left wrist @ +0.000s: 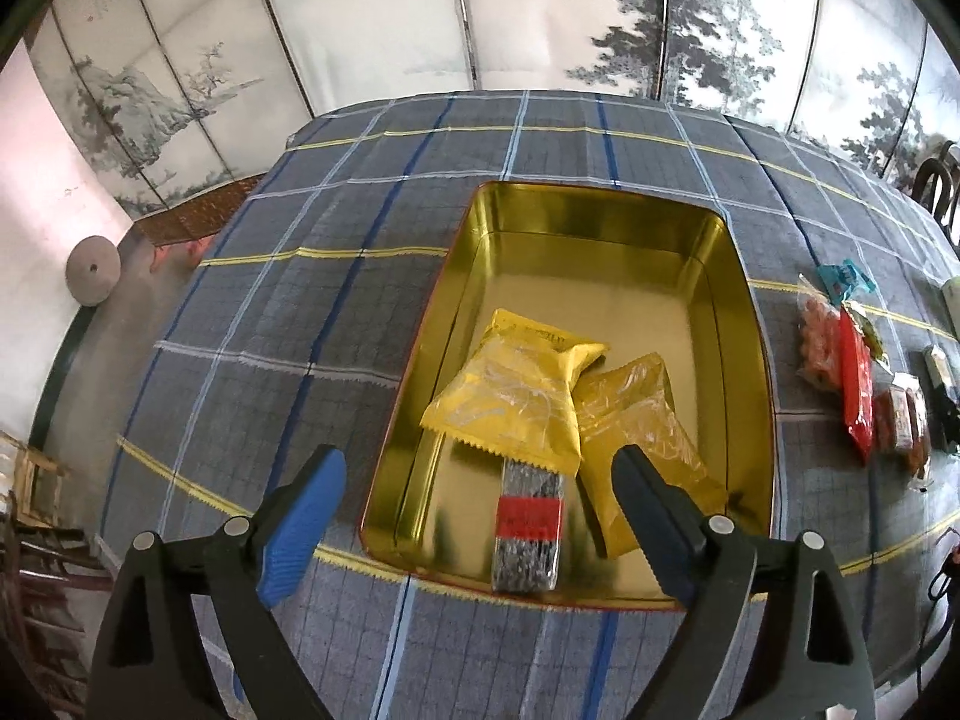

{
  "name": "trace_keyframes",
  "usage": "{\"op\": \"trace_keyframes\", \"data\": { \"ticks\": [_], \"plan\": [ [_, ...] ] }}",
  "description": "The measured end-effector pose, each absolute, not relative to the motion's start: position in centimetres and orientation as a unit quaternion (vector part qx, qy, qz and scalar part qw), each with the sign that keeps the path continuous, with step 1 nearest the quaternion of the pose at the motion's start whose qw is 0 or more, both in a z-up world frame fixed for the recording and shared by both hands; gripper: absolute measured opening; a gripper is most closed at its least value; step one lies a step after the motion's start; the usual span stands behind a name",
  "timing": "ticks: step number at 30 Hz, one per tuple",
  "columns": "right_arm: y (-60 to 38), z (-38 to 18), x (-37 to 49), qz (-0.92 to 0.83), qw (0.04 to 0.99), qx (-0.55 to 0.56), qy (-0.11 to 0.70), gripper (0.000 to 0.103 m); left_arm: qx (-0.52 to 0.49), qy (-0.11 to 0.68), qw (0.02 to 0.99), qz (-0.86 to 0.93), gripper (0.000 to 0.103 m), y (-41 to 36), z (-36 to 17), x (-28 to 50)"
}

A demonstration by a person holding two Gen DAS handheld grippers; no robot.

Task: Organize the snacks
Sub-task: 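Carry the blue soda cracker pack into the gold tray and open the right gripper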

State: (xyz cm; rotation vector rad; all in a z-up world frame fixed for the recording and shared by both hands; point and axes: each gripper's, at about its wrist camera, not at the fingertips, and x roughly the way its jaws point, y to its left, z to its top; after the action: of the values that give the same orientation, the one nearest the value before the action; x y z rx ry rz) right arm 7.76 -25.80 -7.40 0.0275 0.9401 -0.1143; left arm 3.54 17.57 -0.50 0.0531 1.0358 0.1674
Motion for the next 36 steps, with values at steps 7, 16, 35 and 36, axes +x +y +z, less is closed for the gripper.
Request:
{"op": "trace_keyframes", "data": {
  "ticks": [7, 16, 35, 36],
  "plan": [
    [-24.2, -5.2, 6.8, -0.053, 0.902, 0.014, 0.429, 0.05, 0.022, 0.474, 0.876, 0.084, 0.09, 17.2, -0.5, 1.8],
    [-18.5, -1.9, 6.0, 0.005, 0.911, 0.017, 0.412, 0.05, -0.012, 0.464, 0.88, 0.099, 0.09, 18.3, 0.1, 0.3],
    [1.1, 0.2, 4.5, 0.2, 0.891, -0.031, 0.407, 0.05, -0.051, 0.466, 0.867, 0.172, 0.09, 23.8, -0.3, -3.8],
    [1.8, 0.2, 4.5, 0.203, 0.89, -0.037, 0.406, 0.05, -0.052, 0.464, 0.867, 0.176, 0.09, 24.0, -0.2, -4.0]
  ]
}}
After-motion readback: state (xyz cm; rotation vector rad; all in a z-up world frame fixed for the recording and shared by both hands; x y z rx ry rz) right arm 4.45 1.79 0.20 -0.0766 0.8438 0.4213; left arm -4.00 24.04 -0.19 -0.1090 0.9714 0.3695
